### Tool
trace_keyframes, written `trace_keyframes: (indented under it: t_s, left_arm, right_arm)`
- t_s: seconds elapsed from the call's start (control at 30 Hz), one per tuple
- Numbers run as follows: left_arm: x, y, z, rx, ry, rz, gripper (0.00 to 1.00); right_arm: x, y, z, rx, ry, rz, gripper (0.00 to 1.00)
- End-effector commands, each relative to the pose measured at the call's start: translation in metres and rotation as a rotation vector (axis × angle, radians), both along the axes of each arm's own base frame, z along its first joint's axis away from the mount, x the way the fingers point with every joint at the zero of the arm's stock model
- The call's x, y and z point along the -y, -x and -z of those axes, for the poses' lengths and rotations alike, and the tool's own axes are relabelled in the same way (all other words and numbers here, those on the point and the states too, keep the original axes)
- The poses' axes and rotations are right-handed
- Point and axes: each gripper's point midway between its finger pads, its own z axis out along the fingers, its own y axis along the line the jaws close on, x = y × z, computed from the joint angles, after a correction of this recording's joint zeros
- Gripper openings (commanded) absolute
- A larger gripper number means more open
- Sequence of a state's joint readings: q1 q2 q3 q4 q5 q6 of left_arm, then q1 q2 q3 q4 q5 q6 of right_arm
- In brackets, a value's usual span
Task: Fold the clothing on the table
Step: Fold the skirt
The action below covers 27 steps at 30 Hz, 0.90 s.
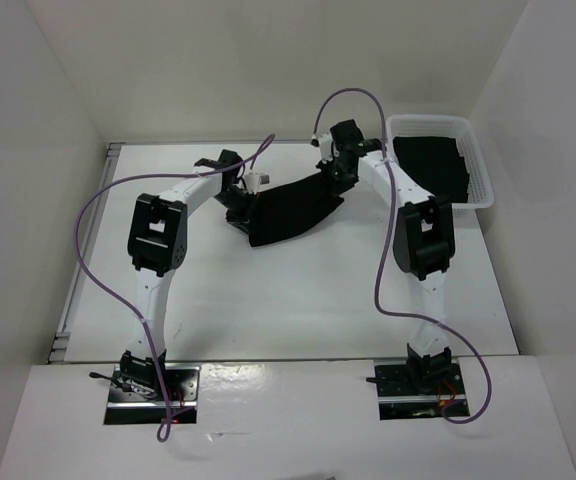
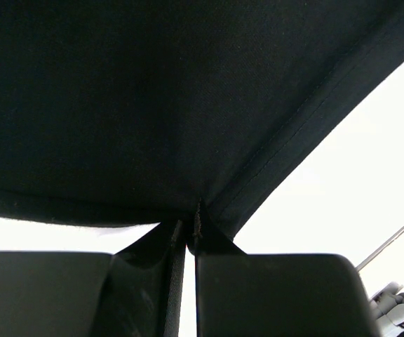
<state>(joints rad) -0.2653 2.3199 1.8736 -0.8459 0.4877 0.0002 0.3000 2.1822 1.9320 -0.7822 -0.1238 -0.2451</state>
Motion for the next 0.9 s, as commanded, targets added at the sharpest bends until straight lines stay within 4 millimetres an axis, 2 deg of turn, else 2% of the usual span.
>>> trace_keyframes:
  t_s: [0.0,0.2,0.37,0.43,0.47,0.53,0.87]
  left_arm:
    - [-0.009,0.005,-0.012,0.021,-0.030,0.017,0.09]
    - [-0.009,0.005,-0.012,0.021,-0.030,0.017,0.09]
    - [-0.009,0.005,-0.012,0.021,-0.030,0.017,0.09]
    - [-0.009,0.005,-0.012,0.021,-0.030,0.017,0.09]
    - [-0.009,0.005,-0.012,0.021,-0.030,0.017,0.09]
    - [-0.009,0.005,-0.012,0.021,-0.030,0.017,0.09]
    - [-0.008,0.005,-0.016,0.030,-0.027,0.017,0.09]
  right_arm:
    - [-0.020,0.001,-0.051,0.118,0.009,-0.040,0.00]
    - [-0.052,0.016,-0.063,0.144,0.024,-0.109,0.00]
    - [-0.071,0.025,-0.063,0.150,0.032,-0.155,0.00]
    - [-0.085,0.030,-0.066,0.162,0.033,-0.180,0.00]
    - [-0.085,0.030,-0.062,0.154,0.037,-0.181,0.00]
    - [-0.098,0.037,-0.062,0.154,0.035,-0.208,0.00]
    - [-0.123,0.050,-0.058,0.147,0.034,-0.264,0.00]
